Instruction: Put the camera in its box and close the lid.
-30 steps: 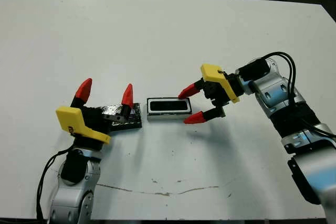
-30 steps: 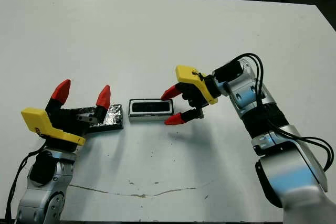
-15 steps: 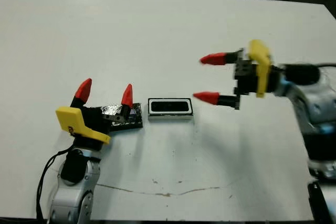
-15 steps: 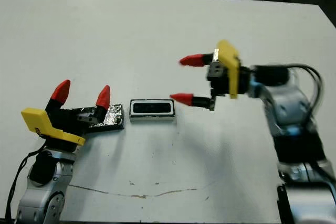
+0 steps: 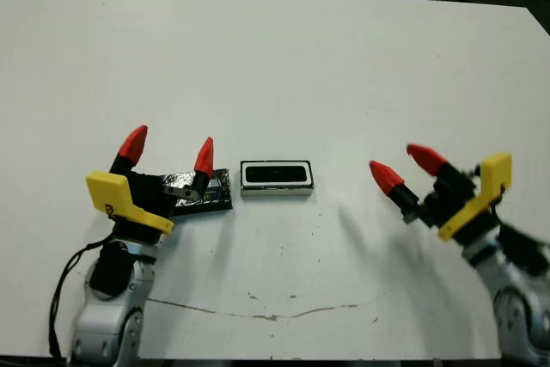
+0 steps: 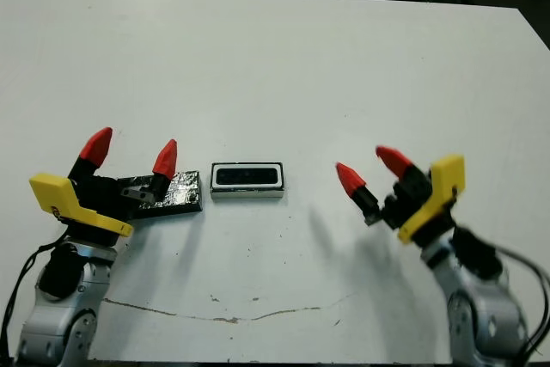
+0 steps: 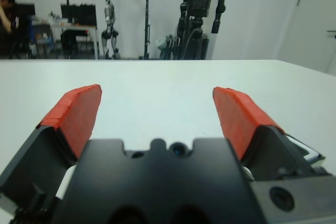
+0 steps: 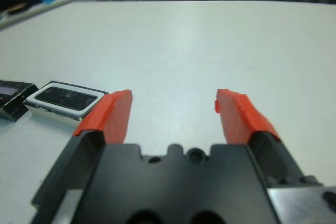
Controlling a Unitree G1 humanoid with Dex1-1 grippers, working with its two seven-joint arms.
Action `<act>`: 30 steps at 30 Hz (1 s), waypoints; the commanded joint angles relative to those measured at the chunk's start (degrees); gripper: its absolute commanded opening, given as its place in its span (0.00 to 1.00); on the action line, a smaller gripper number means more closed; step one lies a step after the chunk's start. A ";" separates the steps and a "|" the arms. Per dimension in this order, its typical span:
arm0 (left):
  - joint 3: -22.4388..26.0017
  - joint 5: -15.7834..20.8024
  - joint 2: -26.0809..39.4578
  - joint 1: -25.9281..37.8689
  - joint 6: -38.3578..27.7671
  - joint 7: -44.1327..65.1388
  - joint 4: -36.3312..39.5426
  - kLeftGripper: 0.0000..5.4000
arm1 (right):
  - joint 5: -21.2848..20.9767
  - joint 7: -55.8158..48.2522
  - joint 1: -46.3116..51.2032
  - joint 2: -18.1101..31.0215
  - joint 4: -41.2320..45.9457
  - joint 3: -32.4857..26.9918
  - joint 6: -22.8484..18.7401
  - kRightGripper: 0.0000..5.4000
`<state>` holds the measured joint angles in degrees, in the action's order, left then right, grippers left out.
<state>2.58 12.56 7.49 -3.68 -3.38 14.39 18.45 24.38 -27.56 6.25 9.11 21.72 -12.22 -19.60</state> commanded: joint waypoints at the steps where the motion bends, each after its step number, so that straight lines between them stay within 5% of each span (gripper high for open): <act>1: 1.86 1.64 4.54 1.82 0.85 4.25 -1.16 1.00 | 1.33 1.81 3.17 -2.27 0.69 0.04 2.75 0.64; 9: 5.00 9.55 22.34 11.87 4.25 26.42 -8.13 1.00 | 2.02 4.08 4.01 -3.51 0.34 2.20 3.74 0.41; 15: 2.24 13.24 31.35 26.73 6.19 49.13 -24.91 1.00 | 1.73 5.03 3.83 -3.25 0.17 2.84 4.59 0.23; 23: -4.16 13.80 31.06 38.24 9.23 72.51 -41.49 1.00 | 1.55 6.41 3.90 -3.12 0.13 3.71 4.82 0.01; 30: -7.16 11.82 30.48 40.18 12.31 77.40 -42.51 1.00 | 2.56 7.35 3.91 -3.11 0.46 3.90 3.97 0.00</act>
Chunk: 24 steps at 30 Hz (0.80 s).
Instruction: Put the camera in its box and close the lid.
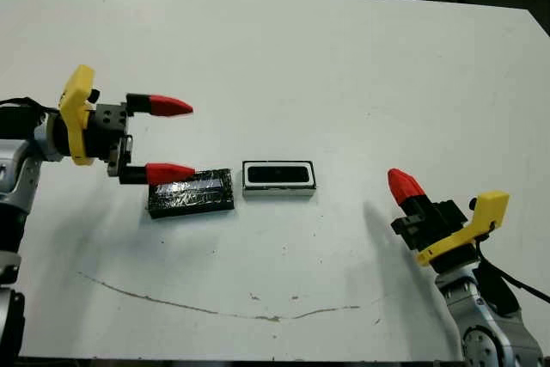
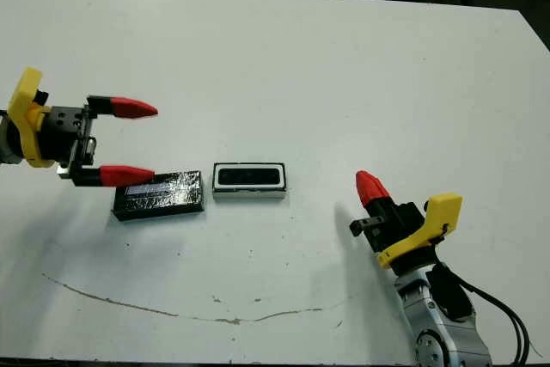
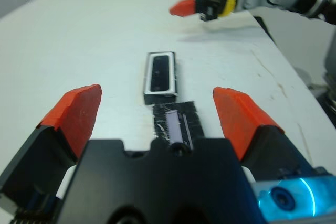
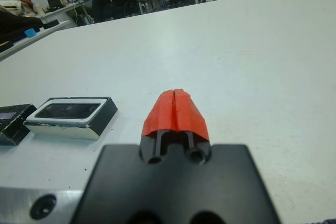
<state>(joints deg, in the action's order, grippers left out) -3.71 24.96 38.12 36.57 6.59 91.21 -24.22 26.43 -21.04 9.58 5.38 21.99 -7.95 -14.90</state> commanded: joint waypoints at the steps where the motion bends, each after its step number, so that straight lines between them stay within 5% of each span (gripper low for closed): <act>1: -0.75 -0.50 -0.63 -0.61 1.85 0.68 0.27 1.00 | 0.61 0.82 0.62 0.65 0.19 -0.33 -0.68 0.00; 24: -4.72 -9.00 -1.50 -4.45 -8.29 -1.13 1.77 1.00 | 0.79 1.27 0.69 0.89 0.01 0.04 -0.02 0.00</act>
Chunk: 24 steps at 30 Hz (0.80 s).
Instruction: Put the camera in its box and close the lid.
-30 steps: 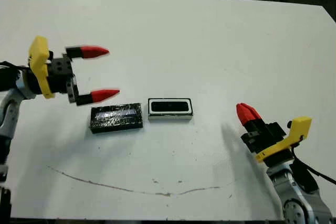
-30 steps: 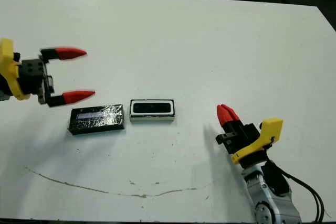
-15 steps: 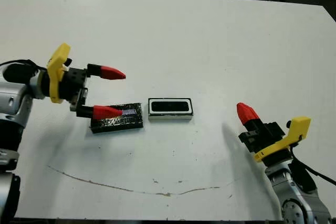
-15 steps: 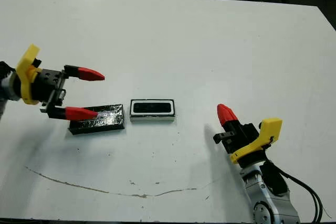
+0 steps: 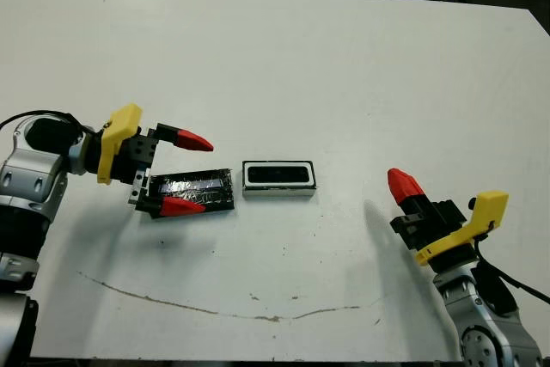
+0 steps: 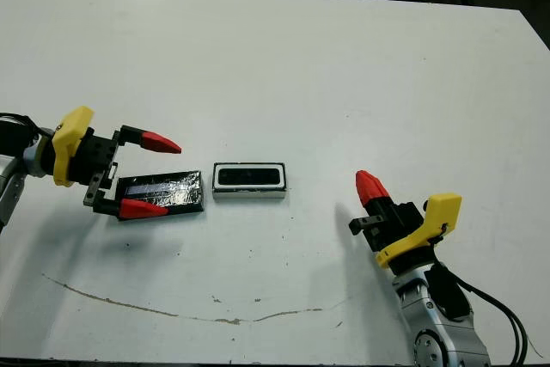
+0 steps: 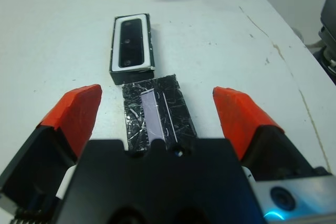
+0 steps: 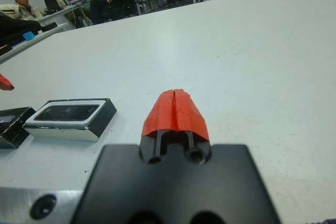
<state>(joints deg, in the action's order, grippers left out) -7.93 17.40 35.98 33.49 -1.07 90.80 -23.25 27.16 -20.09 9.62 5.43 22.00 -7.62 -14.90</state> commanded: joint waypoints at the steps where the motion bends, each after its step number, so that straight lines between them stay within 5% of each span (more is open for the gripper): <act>1: -0.58 -1.93 0.78 -1.71 -0.66 -1.52 1.31 1.00 | 0.15 0.16 0.61 0.90 -0.09 -0.33 -0.01 0.00; 10: -1.35 -5.55 0.71 -2.76 -4.37 -5.30 1.44 1.00 | 0.43 0.17 0.73 0.94 0.03 -0.24 -0.16 0.00; 24: -2.43 -9.01 3.88 -4.29 -1.29 -7.07 2.94 1.00 | 1.13 -0.46 0.51 1.48 -0.53 -0.24 -0.17 0.00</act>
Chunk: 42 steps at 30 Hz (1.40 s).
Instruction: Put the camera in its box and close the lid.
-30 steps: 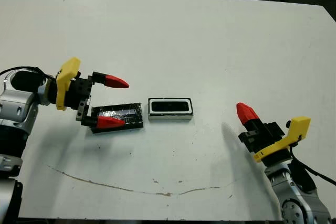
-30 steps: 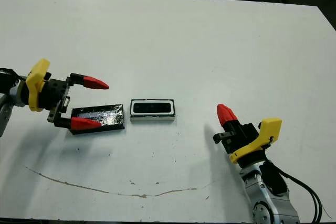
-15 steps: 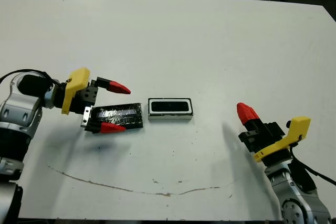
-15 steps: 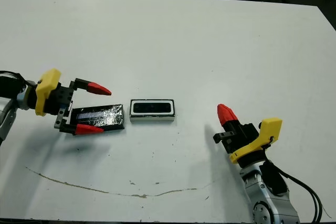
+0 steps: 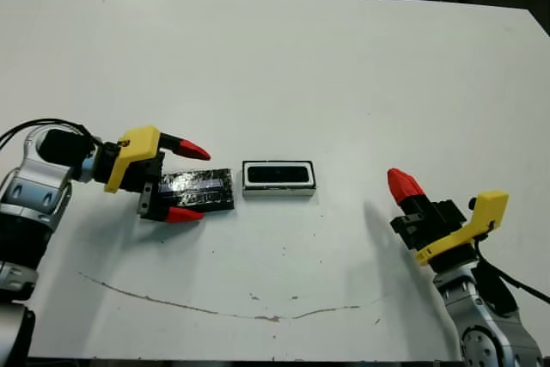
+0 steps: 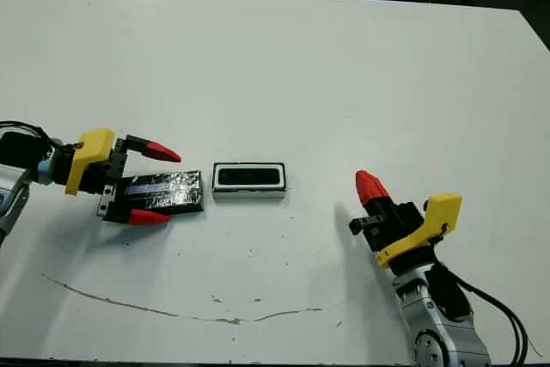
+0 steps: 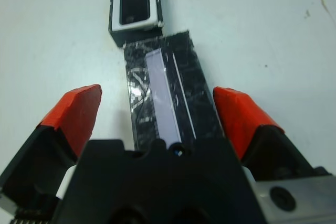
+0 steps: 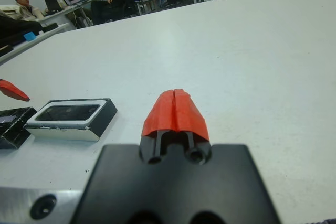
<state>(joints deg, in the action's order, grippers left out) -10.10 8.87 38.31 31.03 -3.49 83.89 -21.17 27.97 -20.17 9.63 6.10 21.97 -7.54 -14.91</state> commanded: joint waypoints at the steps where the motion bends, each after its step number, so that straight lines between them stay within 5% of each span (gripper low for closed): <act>1: -0.18 -0.42 1.85 -2.10 1.27 -0.18 1.12 1.00 | 0.42 -0.37 0.51 0.87 -0.55 -0.30 -0.10 0.00; 7: 1.07 0.47 3.15 -3.98 0.77 -0.36 0.71 1.00 | 0.26 -0.35 0.53 1.14 -0.58 -0.07 0.24 0.00; 17: 1.43 1.80 4.51 -5.05 11.43 -1.70 4.43 1.00 | -0.66 0.45 0.69 0.93 -0.46 0.26 0.52 0.00; 33: 3.56 6.45 2.78 -7.70 13.67 -3.32 4.57 0.59 | -0.72 0.08 0.39 1.22 -0.88 0.16 0.31 0.00; 42: 3.34 6.91 3.21 -7.21 14.63 -2.56 3.96 0.59 | -0.83 0.68 0.44 1.08 -0.76 0.24 -0.15 0.00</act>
<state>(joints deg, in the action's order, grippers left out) -6.84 15.58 40.83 23.98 10.48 80.50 -16.57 27.46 -20.13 9.60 6.49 21.55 -7.06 -14.66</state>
